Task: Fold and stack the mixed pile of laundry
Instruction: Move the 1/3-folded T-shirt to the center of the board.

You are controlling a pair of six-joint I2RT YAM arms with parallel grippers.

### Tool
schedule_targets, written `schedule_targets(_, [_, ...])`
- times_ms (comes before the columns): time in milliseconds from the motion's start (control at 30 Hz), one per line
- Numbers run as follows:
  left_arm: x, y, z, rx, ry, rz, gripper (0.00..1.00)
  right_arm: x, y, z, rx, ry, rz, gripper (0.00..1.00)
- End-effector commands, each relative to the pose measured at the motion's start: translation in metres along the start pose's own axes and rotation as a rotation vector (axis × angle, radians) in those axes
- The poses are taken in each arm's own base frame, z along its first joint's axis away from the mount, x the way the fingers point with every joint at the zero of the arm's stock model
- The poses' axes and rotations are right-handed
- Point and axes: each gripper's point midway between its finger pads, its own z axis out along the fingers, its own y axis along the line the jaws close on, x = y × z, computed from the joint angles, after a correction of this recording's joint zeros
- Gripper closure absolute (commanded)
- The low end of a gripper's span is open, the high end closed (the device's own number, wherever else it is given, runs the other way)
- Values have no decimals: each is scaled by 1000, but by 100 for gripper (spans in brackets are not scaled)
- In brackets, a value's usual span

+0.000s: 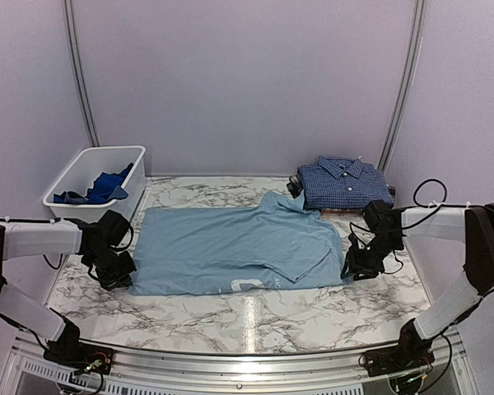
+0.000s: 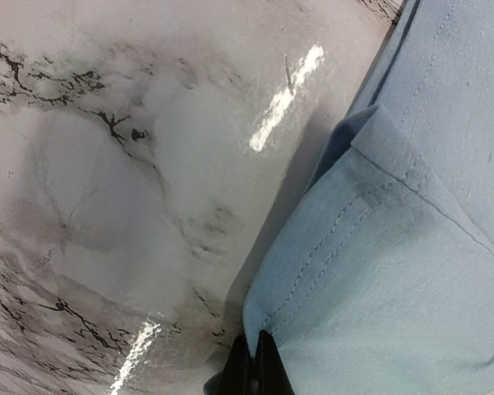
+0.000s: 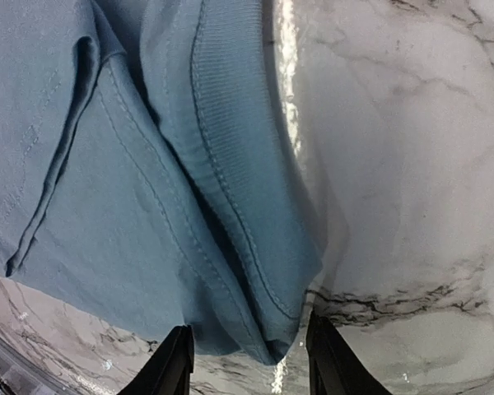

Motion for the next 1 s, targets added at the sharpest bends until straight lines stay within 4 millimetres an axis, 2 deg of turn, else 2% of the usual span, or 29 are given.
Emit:
schedule_targets(0, [9, 25, 5, -116, 36, 21, 100, -17, -2, 4, 12, -34, -36, 58])
schedule_targets(33, [9, 25, 4, -116, 35, 22, 100, -13, -3, 8, 15, -21, -35, 59])
schedule_targets(67, [8, 25, 4, -114, 32, 23, 100, -9, -5, 11, 16, -8, -28, 65])
schedule_targets(133, [8, 25, 4, -113, 30, 27, 100, -6, -5, 13, 11, 2, -21, 86])
schedule_targets(200, [8, 23, 4, -107, 32, 35, 100, -6, -6, 11, 17, 5, -5, 100])
schedule_targets(333, [8, 20, 0, -82, 29, 54, 100, 7, -9, 2, 31, 19, 47, 100])
schedule_targets(567, [15, 27, -9, -80, 37, 61, 100, 48, -18, -18, 59, 20, 158, 100])
schedule_targets(700, [22, 35, -13, -82, 45, 62, 100, 66, -27, -16, 76, 30, 207, 100])
schedule_targets(800, [24, 38, -13, -85, 49, 74, 100, 68, -23, -13, 42, 22, 217, 100])
schedule_targets(833, [24, 37, -13, -83, 48, 85, 98, 67, -17, -13, 12, 19, 210, 100])
schedule_targets(900, [21, 26, -20, -39, 45, 114, 75, 57, -5, -23, -42, -9, 170, 81])
schedule_targets(967, [9, 10, -38, 21, -20, 146, 56, 43, 4, -39, -64, -66, 130, 71])
